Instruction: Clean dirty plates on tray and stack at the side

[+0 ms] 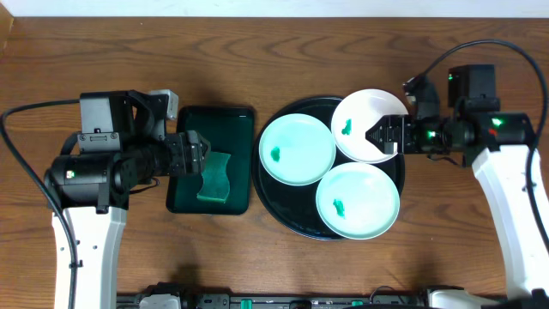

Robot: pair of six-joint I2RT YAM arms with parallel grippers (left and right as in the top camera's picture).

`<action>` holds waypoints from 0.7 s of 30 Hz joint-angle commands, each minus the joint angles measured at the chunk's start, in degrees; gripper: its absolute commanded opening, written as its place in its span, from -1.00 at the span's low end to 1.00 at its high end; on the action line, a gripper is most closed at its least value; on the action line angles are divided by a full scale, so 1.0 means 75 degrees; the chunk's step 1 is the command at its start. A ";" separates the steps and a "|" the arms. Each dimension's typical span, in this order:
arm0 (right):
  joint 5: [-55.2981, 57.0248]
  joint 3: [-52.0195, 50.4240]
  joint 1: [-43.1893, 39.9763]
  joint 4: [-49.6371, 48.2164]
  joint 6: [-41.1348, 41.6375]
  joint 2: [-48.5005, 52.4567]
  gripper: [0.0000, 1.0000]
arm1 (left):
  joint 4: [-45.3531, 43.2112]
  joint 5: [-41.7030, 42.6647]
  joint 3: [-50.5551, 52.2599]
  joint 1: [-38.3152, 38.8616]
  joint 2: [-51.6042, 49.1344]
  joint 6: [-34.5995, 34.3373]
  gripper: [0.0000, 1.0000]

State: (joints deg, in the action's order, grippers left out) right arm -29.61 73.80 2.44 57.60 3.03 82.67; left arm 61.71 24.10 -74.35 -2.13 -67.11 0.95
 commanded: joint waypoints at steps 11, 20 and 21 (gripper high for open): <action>0.1172 0.0029 0.1422 -0.0539 0.0160 0.0941 0.02 | 0.0166 0.0102 0.0379 0.0032 -0.0160 -0.0035 -0.31; 0.1915 -0.0114 0.1938 -0.1396 0.0562 0.1830 0.23 | -0.0067 0.0102 0.0930 0.0032 -0.0545 -0.0291 -0.32; 0.1918 -0.0114 0.1973 -0.1469 0.0560 0.1961 0.23 | -0.0073 0.0099 0.0930 0.0032 -0.0597 -0.0291 -0.32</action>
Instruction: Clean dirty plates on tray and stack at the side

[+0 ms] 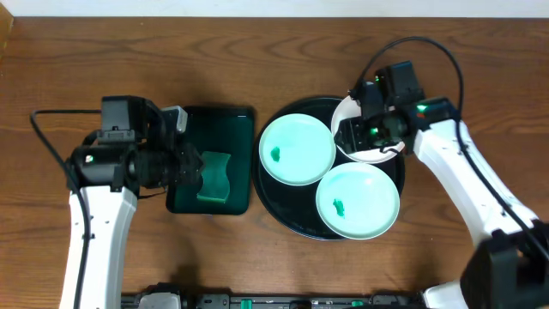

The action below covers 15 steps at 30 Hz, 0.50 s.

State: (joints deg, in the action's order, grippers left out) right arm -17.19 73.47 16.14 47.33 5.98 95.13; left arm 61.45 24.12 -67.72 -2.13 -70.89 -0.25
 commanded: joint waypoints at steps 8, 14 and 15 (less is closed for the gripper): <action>0.0259 -0.0070 0.0268 -0.0434 0.0169 0.1189 0.31 | -0.0029 -0.0099 0.0073 0.0032 -0.0353 -0.0157 -0.32; 0.0245 -0.0070 0.0268 -0.0551 0.0169 0.1460 0.93 | -0.0114 -0.0099 0.0073 0.0029 -0.0364 -0.0152 0.01; 0.0224 -0.0070 0.0268 -0.0577 0.0169 0.1460 0.98 | -0.0125 -0.0096 0.0073 0.0032 -0.0364 -0.0152 0.11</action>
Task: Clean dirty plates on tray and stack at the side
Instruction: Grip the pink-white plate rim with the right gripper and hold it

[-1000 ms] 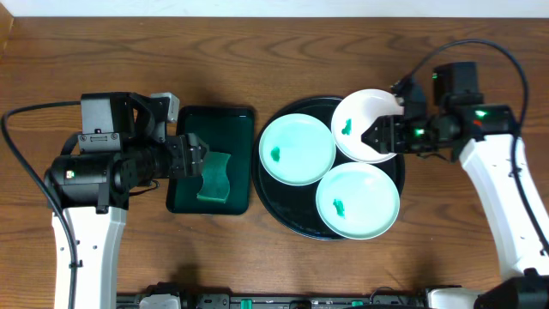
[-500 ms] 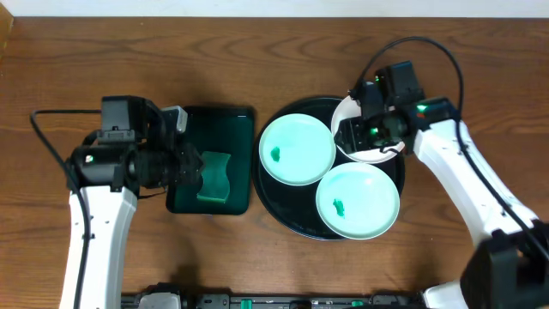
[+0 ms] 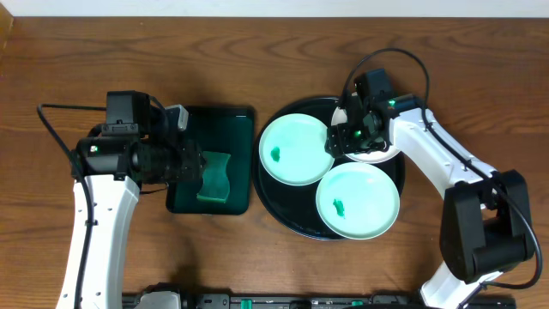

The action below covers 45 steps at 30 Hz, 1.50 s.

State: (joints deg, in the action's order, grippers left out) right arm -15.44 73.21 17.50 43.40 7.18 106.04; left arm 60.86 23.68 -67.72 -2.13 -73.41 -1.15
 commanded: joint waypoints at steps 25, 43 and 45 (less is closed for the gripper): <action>-0.0085 -0.0032 0.0079 -0.0189 0.0213 0.0003 -0.29 | -0.0044 -0.0020 0.0242 0.0032 -0.0044 -0.0055 -0.19; 0.0085 -0.0035 0.0096 -0.0134 0.0245 0.0006 -0.21 | -0.0650 -0.1341 0.1052 0.0032 -0.0047 -0.1209 -0.37; 0.0085 -0.0035 0.0105 -0.0134 0.0300 0.0006 -0.21 | -0.0650 -0.1341 0.1052 0.0032 -0.0047 -0.1209 -0.37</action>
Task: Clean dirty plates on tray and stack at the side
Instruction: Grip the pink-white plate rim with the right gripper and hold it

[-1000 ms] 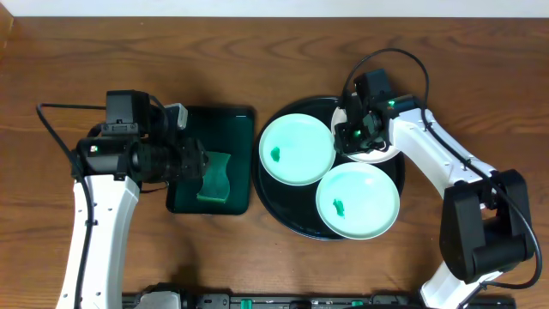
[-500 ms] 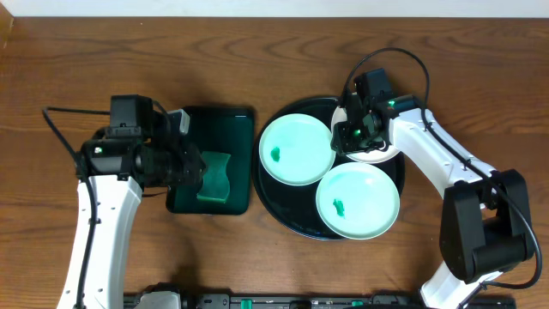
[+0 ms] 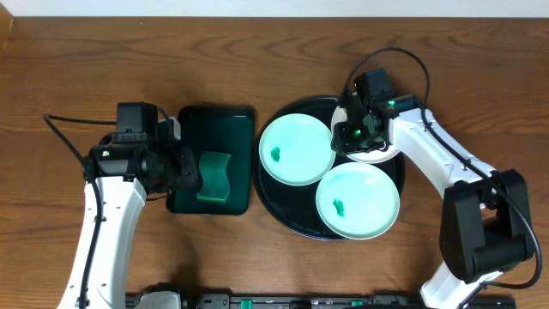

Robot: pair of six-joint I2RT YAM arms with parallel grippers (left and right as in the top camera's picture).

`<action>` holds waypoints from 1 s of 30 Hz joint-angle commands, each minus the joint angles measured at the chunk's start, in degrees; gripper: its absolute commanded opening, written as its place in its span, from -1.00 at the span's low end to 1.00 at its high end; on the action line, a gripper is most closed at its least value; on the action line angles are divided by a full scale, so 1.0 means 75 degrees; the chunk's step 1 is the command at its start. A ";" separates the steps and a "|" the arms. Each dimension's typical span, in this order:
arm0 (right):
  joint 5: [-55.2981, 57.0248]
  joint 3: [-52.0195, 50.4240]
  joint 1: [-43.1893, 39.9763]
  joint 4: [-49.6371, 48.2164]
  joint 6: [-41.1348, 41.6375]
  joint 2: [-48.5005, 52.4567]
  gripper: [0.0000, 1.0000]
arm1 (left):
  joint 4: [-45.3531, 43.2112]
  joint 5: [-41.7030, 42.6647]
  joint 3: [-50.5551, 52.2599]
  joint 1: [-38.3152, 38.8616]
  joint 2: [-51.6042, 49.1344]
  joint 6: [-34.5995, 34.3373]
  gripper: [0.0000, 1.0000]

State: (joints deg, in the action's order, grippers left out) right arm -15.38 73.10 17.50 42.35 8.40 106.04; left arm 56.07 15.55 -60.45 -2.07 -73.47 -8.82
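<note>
A round black tray [image 3: 279, 202] carries three plates. One mint plate [image 3: 296, 150] with a green smear lies at its upper left, and a second mint plate [image 3: 358, 202] with a smear lies at its lower right. My right arm mostly covers the white plate [image 3: 382, 154] at the upper right. My right gripper [image 3: 345, 137] is low over that plate's left rim, and its jaws are hidden beneath the wrist. A green sponge [image 3: 214, 178] lies in a dark green rectangular tray [image 3: 214, 129]. My left gripper [image 3: 190, 172] is at the sponge's left edge, fingers apart.
The wooden table [image 3: 129, 60] surrounds both trays. Cables loop from each arm, one out over the left side of the table and one above the round tray. Both arm bases stand at the table's front edge.
My left arm has shifted a little right and toward the front, so its gripper is now close against the sponge's left edge. The right gripper stays at the white plate's left rim.
At first my right gripper stood open at the white plate's right side, and the left one was beside the sponge tray. Then the right arm was reaching over the white plate. It was later at the plate's left rim, where it stays, while the left gripper closed in on the sponge.
</note>
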 commanded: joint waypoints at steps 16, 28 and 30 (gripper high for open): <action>0.0201 -0.0344 0.0181 -0.0440 0.0664 0.0006 -0.23 | -0.0012 -0.0254 0.0082 0.0023 -0.0038 -0.0189 -0.37; 0.0504 -0.0358 0.0335 -0.0408 0.1396 0.0006 -0.40 | -0.0015 -0.0254 0.0082 0.0023 -0.0038 -0.0189 -0.37; 0.0504 -0.0358 0.0341 -0.0358 0.1454 0.0006 -0.46 | -0.0012 -0.0254 0.0082 0.0023 -0.0038 -0.0189 -0.37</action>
State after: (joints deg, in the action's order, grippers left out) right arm -12.19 70.78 19.27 39.38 16.97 106.04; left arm 55.92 14.61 -60.45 -2.07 -73.47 -9.28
